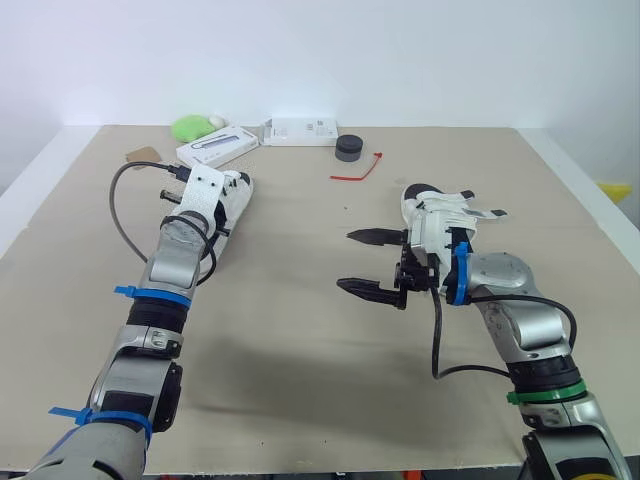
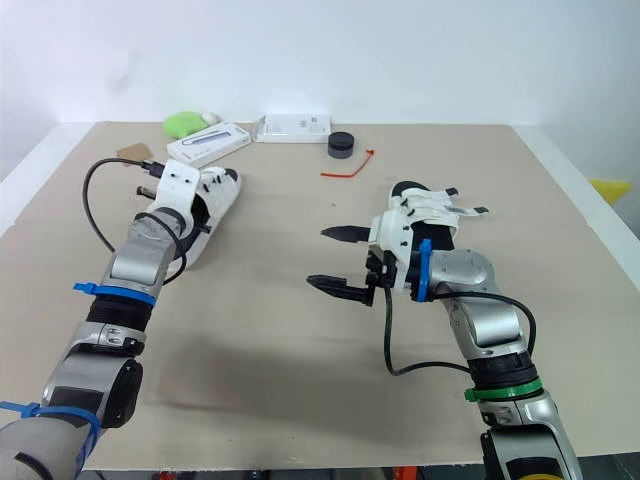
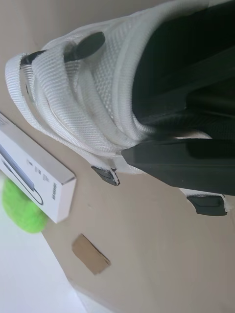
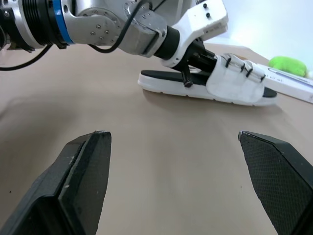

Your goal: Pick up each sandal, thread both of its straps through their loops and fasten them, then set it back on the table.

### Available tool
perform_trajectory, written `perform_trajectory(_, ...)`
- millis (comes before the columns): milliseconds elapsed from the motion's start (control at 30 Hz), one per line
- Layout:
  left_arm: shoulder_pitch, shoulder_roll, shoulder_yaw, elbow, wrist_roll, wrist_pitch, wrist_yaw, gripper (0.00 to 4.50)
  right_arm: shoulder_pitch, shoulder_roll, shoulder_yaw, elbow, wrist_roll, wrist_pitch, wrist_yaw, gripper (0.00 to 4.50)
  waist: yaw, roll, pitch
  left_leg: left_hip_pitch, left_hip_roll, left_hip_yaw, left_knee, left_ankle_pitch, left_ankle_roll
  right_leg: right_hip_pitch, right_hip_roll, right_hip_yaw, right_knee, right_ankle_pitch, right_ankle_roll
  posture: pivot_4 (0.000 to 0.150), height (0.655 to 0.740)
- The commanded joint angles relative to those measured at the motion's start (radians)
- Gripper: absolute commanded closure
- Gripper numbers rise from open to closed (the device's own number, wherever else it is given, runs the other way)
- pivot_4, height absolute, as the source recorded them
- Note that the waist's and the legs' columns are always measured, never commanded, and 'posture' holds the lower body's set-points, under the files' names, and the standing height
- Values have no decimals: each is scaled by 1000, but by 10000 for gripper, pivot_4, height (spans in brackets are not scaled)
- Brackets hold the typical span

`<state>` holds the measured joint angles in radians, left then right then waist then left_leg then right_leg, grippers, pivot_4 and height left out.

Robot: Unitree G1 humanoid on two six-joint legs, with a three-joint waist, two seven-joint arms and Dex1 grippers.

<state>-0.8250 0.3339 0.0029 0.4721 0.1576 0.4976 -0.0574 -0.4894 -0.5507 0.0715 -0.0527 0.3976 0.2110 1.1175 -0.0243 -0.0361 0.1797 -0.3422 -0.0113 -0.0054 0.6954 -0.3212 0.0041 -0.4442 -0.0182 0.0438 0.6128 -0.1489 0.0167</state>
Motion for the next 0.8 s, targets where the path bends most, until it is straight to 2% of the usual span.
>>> perform_trajectory(33, -10, 26, 10, -9, 18, 13, 20, 44484, -30, -5, -14, -7, 3, -16, 3, 0, 0, 0, 0, 0, 0, 0, 0, 0, 0, 0, 0, 0, 0, 0, 0, 1500, 7400)
perform_trajectory(600, 4, 17, -17, -39, 33, -4, 5, 44484, -84, 9, -66, 26, 51, 168, -119, 0, 0, 0, 0, -1, -1, 0, 0, 0, 0, 0, -2, -1, 0, 0, 0, 1500, 7400)
perform_trajectory(800, 20, 13, -10, -100, 16, 19, -20, 20318, -91, 10, -73, 33, 51, 186, -131, 0, 0, 0, 0, -1, -1, 0, 0, 0, 0, 0, -3, -1, 0, 0, 0, 1500, 7400)
